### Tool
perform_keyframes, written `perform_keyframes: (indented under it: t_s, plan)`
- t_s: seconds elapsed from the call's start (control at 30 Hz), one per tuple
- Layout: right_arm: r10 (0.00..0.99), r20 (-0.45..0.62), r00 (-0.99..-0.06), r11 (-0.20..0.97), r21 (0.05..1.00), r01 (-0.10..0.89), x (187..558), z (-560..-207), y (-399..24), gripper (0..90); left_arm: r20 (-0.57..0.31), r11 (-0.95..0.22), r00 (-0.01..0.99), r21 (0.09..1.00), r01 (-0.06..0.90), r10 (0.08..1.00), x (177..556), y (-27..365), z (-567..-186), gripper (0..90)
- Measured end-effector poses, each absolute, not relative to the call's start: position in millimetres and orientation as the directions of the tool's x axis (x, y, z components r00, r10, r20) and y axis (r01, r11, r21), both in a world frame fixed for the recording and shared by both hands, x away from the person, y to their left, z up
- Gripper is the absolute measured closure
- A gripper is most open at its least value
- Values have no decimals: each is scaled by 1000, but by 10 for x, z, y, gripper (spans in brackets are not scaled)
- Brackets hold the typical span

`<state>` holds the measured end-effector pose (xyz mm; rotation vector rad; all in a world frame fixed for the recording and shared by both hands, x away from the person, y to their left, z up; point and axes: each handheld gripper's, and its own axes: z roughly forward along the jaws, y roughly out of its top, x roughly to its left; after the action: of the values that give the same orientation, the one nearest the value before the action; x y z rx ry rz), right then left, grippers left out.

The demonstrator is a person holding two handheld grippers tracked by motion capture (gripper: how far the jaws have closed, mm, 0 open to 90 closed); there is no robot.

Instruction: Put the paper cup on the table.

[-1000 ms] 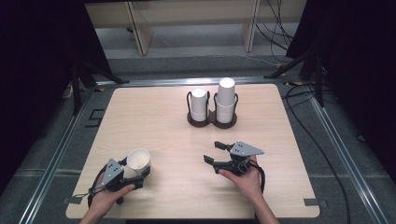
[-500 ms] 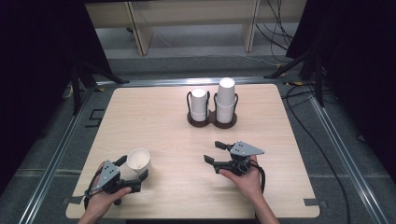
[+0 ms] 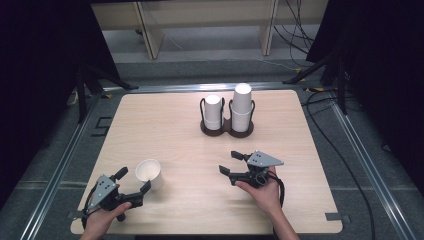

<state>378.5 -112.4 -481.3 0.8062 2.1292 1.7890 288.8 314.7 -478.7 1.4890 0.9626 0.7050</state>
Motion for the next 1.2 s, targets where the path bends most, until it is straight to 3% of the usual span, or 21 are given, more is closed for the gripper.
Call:
perform_keyframes:
  t_s: [0.1, 0.13, 0.27, 0.87, 1.2]
  plan:
    - [562, 125, -818, 98, 972, 215, 3805, -4819, -1129, 264, -93, 12, 474, 985, 171, 876, 2858, 3181, -4761, 0]
    - [555, 153, -818, 99, 964, 248, 3791, -4819, -1127, 264, -87, 3, 462, 984, 180, 882, 2840, 3195, -4749, 0]
    - [564, 128, -816, 99, 970, 220, 3797, -4815, -1131, 264, -103, 30, 464, 986, 162, 880, 2847, 3241, -4761, 0]
    - [571, 171, -803, 93, 958, 271, 3785, -4822, -1136, 261, -99, 38, 406, 987, 157, 909, 2733, 3494, -4703, 0]
    - [579, 147, -802, 97, 964, 246, 3808, -4842, -1144, 260, -108, 61, 372, 989, 137, 922, 2683, 3663, -4777, 0]
